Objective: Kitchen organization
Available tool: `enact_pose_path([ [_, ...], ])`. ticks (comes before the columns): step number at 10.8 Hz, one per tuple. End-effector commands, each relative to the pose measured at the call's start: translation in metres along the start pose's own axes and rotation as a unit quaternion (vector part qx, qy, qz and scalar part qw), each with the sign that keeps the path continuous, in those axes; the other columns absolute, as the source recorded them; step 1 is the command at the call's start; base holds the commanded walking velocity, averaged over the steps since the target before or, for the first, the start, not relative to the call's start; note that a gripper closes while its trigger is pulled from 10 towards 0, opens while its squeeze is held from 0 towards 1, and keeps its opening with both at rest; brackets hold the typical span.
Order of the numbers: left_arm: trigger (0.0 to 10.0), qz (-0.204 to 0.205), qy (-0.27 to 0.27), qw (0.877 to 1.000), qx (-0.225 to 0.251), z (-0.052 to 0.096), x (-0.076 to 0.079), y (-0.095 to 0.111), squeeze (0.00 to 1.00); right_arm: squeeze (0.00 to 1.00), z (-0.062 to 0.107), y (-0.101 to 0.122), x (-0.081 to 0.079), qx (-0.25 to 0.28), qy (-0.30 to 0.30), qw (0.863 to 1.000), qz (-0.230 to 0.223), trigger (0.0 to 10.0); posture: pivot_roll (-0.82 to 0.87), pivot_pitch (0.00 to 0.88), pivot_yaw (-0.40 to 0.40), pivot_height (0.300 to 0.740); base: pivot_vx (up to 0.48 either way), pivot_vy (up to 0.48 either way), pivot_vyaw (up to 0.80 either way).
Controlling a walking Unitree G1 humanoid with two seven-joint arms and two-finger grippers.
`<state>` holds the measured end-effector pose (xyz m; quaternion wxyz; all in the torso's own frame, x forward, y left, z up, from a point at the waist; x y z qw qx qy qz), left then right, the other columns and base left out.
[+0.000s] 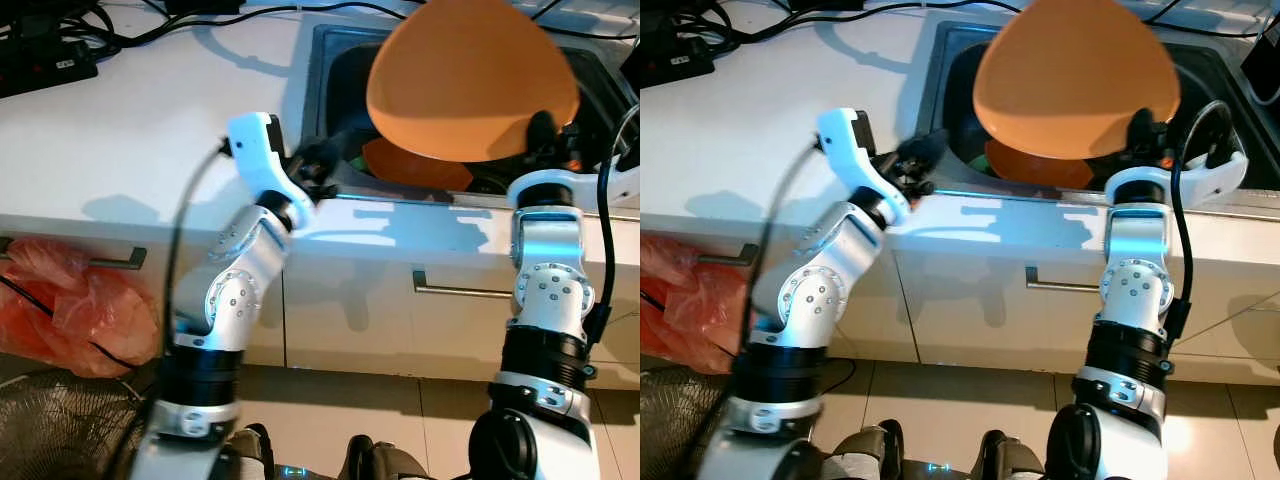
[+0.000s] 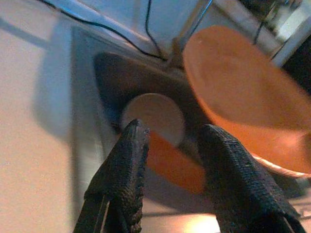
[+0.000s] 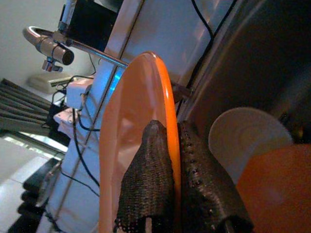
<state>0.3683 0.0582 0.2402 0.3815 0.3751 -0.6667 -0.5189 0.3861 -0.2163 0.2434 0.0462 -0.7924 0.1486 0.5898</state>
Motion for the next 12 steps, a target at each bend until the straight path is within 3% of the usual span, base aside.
enact_pose_path([
  [1,10.0,-0.034,0.003,0.999,0.003,0.001,0.002,0.002,0.00,0.00,-0.005,0.003,-0.019,0.010,0.037,0.999,0.010,10.0,0.10,0.178,-0.037,0.740,0.000,0.000,0.00],
  [3,10.0,-0.093,0.007,0.996,0.008,0.003,-0.004,0.009,0.00,0.00,-0.006,0.005,-0.019,0.012,0.041,0.999,0.032,10.0,0.10,0.178,-0.039,0.740,0.000,0.000,0.00],
  [4,10.0,-0.140,0.013,0.990,0.001,0.005,-0.009,0.009,0.00,0.00,-0.009,0.004,-0.017,0.005,0.041,0.997,0.061,10.0,0.11,0.177,-0.041,0.740,0.000,0.000,0.00],
  [6,10.0,-0.145,0.016,0.989,-0.003,0.008,-0.010,0.005,0.00,0.00,-0.016,-0.001,-0.010,-0.015,0.043,0.986,0.158,10.0,0.11,0.176,-0.045,0.740,0.000,0.000,0.00],
  [9,10.0,-0.167,0.010,0.986,-0.009,0.011,-0.004,-0.003,0.00,0.00,-0.027,-0.010,-0.005,-0.041,0.055,0.958,0.278,10.0,0.12,0.175,-0.051,0.740,0.000,0.000,0.00],
  [12,10.0,-0.169,0.011,0.986,-0.006,0.011,-0.002,-0.004,0.00,0.00,-0.035,-0.023,-0.004,-0.060,0.080,0.932,0.349,10.0,0.12,0.170,-0.054,0.740,0.000,0.000,0.00],
])
Point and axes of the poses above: a point about 5 cm out from each wrist's last joint towards the gripper, its own z axis pointing back from the gripper into the wrist, its own y axis along the axis of the wrist's last joint, x = y × z, the point moved 4 cm from there along -z, pointing out of the wrist towards the gripper, and after that the axes turned 13 degrees about -z, right-handed, at the moved point
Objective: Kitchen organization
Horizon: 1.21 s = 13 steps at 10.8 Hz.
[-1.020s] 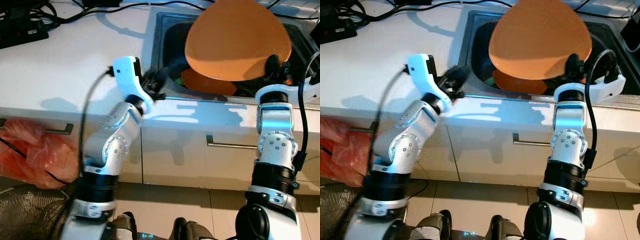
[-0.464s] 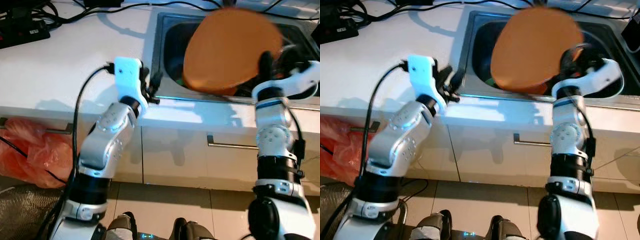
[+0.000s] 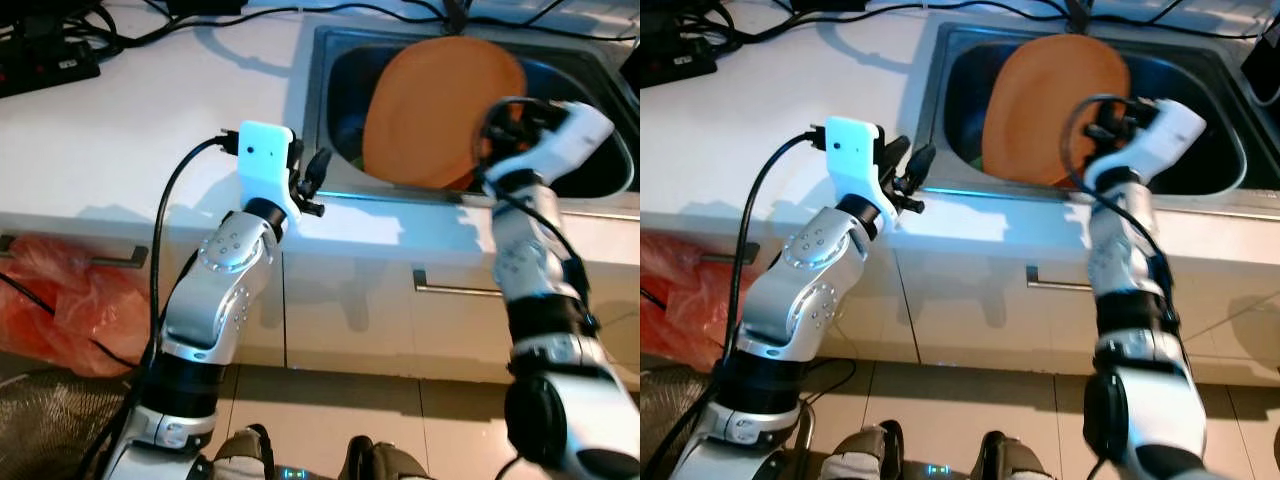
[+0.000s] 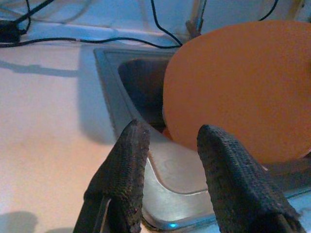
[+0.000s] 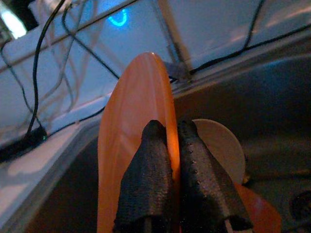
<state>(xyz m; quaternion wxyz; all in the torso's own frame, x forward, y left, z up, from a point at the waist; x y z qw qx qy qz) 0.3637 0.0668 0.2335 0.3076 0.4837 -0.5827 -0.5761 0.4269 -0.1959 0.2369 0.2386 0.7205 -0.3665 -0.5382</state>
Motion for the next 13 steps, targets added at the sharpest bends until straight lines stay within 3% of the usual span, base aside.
enact_pose_path([
  [1,10.0,-0.007,-0.004,1.000,0.009,0.003,0.004,0.002,0.00,0.00,-0.007,0.015,-0.010,0.027,0.028,0.999,0.025,10.0,0.13,0.167,-0.056,0.740,0.000,0.000,0.00],
  [2,10.0,-0.009,-0.003,1.000,0.009,0.003,0.004,0.002,0.00,0.00,-0.009,0.012,-0.012,0.021,0.035,0.999,0.035,10.0,0.13,0.165,-0.058,0.740,0.000,0.000,0.00],
  [3,10.0,-0.013,-0.003,1.000,0.006,0.004,0.005,-0.001,0.00,0.00,-0.011,-0.004,-0.015,-0.012,0.049,0.997,0.066,10.0,0.13,0.164,-0.060,0.740,0.000,0.000,0.00],
  [5,10.0,-0.013,-0.002,1.000,0.006,0.005,0.006,-0.001,0.00,0.00,-0.008,-0.025,-0.008,-0.055,0.043,0.993,0.095,10.0,0.15,0.160,-0.065,0.740,0.000,0.000,0.00],
  [6,10.0,-0.016,0.000,1.000,0.005,0.006,0.006,-0.001,0.00,0.89,-0.007,-0.032,-0.010,-0.066,0.051,0.991,0.102,10.0,0.14,0.158,-0.064,0.740,0.000,0.000,0.00],
  [7,10.0,-0.019,-0.002,1.000,0.005,0.006,0.007,-0.002,0.00,1.00,-0.006,-0.033,-0.009,-0.065,0.051,0.991,0.101,10.0,0.14,0.159,-0.062,0.740,0.000,0.000,0.00],
  [8,10.0,-0.019,-0.003,1.000,0.005,0.006,0.007,-0.002,0.00,0.98,-0.006,-0.034,-0.009,-0.066,0.051,0.991,0.101,10.0,0.14,0.156,-0.063,0.740,0.000,0.000,0.00],
  [9,10.0,-0.019,-0.004,1.000,0.005,0.006,0.008,-0.002,0.00,0.00,-0.006,-0.037,-0.007,-0.073,0.049,0.991,0.102,10.0,0.14,0.156,-0.063,0.740,0.000,0.000,0.00],
  [13,10.0,-0.018,-0.002,1.000,0.002,0.007,0.007,-0.004,0.00,0.00,-0.007,-0.030,-0.006,-0.054,0.046,0.993,0.095,10.0,0.14,0.165,-0.065,0.740,0.000,0.000,0.00],
])
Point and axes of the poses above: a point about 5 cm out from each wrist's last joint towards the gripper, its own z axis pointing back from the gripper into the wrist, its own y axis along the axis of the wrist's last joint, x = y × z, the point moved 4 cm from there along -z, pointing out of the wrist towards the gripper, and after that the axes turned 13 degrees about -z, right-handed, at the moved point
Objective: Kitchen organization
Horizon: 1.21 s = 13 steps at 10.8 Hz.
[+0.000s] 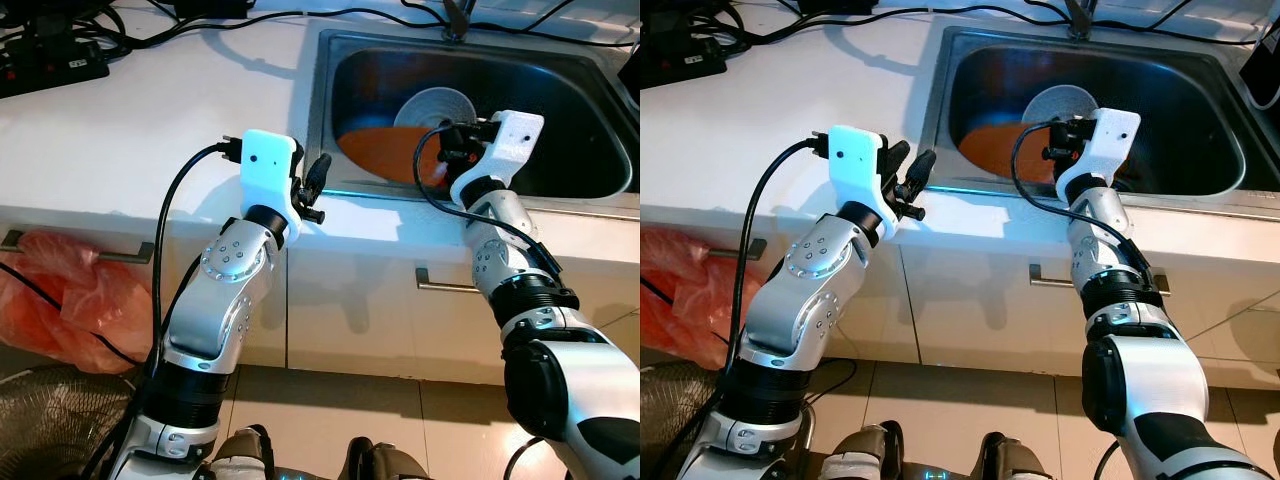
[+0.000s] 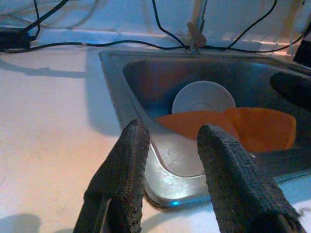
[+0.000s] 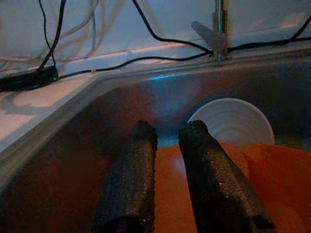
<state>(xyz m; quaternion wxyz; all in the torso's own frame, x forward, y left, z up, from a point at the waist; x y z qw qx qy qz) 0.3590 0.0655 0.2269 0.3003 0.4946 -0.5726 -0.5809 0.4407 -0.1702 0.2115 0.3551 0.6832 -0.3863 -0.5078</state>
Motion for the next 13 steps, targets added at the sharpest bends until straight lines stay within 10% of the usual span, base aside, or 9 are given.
enact_pose_path([
  [1,10.0,0.002,0.000,1.000,0.003,0.002,0.001,0.000,0.00,0.00,-0.002,0.013,-0.004,0.031,0.012,0.999,-0.004,10.0,0.14,0.168,-0.063,0.740,0.000,0.000,0.00],
  [5,10.0,-0.015,0.051,0.998,0.022,0.004,-0.017,0.002,0.00,0.00,0.027,0.057,-0.032,0.148,0.075,0.983,0.077,10.0,0.12,0.178,-0.058,0.740,0.000,0.000,0.00],
  [9,10.0,-0.060,0.107,0.991,0.057,0.016,-0.040,0.006,0.00,0.00,0.080,0.012,-0.013,0.099,0.030,0.992,0.074,10.0,0.10,0.186,-0.046,0.740,0.000,0.000,0.00],
  [13,10.0,-0.094,0.131,0.986,0.053,0.026,-0.044,-0.003,0.00,0.00,0.086,0.005,-0.024,0.088,0.022,0.994,0.054,10.0,0.10,0.189,-0.044,0.740,0.000,0.000,0.00],
])
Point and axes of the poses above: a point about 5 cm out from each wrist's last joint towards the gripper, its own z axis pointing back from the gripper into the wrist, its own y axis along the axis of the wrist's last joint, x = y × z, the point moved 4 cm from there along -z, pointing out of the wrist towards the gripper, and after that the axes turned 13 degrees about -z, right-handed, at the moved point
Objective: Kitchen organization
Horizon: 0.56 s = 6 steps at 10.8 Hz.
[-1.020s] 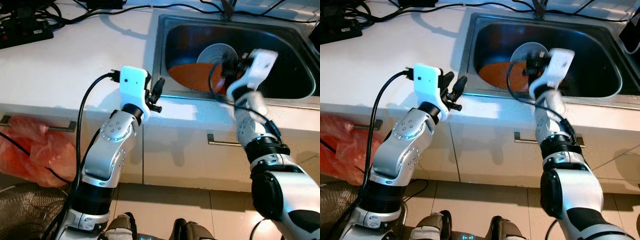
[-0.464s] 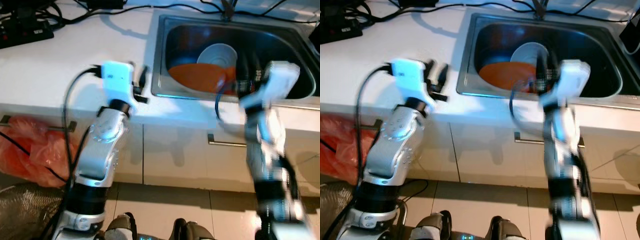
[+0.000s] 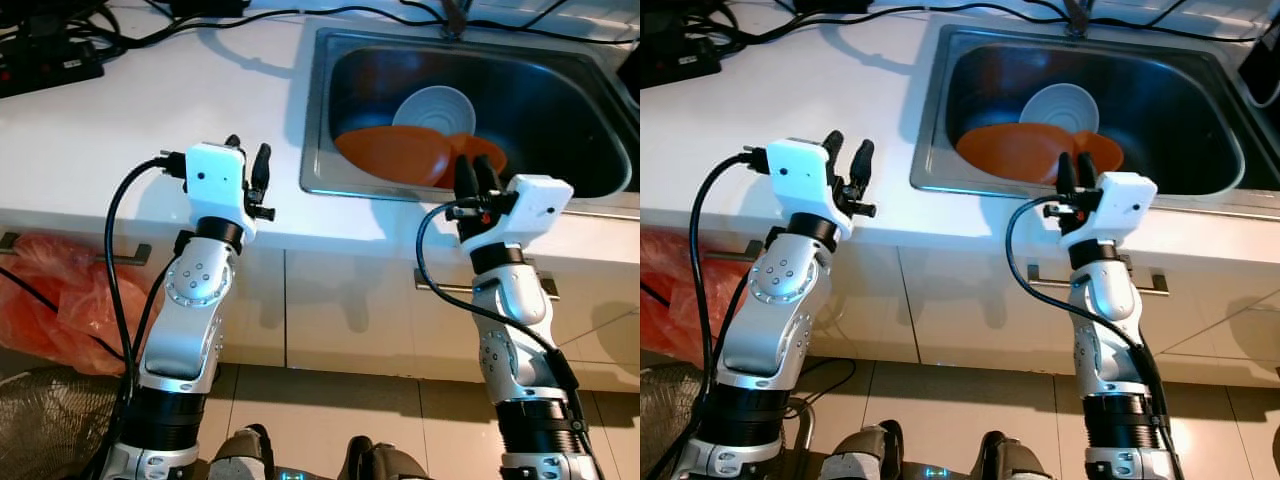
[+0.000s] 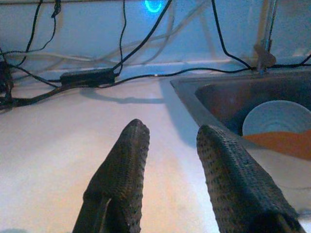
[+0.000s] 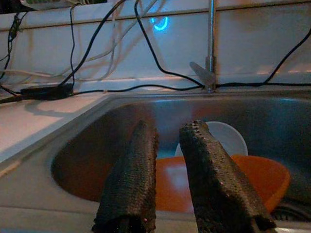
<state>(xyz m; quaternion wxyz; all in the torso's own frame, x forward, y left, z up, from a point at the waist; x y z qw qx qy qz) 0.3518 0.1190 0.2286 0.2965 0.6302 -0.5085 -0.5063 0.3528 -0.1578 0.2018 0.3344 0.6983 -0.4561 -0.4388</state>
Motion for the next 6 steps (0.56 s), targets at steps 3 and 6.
enact_pose_path([
  [3,10.0,-0.005,-0.007,1.000,0.012,0.0000,0.0086,0.0045,0.00,0.00,-0.0010,0.0025,-0.0084,-0.006,0.011,1.000,-0.001,10.0,0.09,0.191,-0.046,0.740,0.000,-0.415,0.00],
  [6,10.0,-0.004,-0.007,1.000,0.012,-0.0010,0.0086,0.0048,0.00,0.00,-0.0010,0.0005,-0.0081,-0.015,0.011,1.000,-0.002,10.0,0.09,0.183,-0.048,0.740,0.000,-0.480,0.00],
])
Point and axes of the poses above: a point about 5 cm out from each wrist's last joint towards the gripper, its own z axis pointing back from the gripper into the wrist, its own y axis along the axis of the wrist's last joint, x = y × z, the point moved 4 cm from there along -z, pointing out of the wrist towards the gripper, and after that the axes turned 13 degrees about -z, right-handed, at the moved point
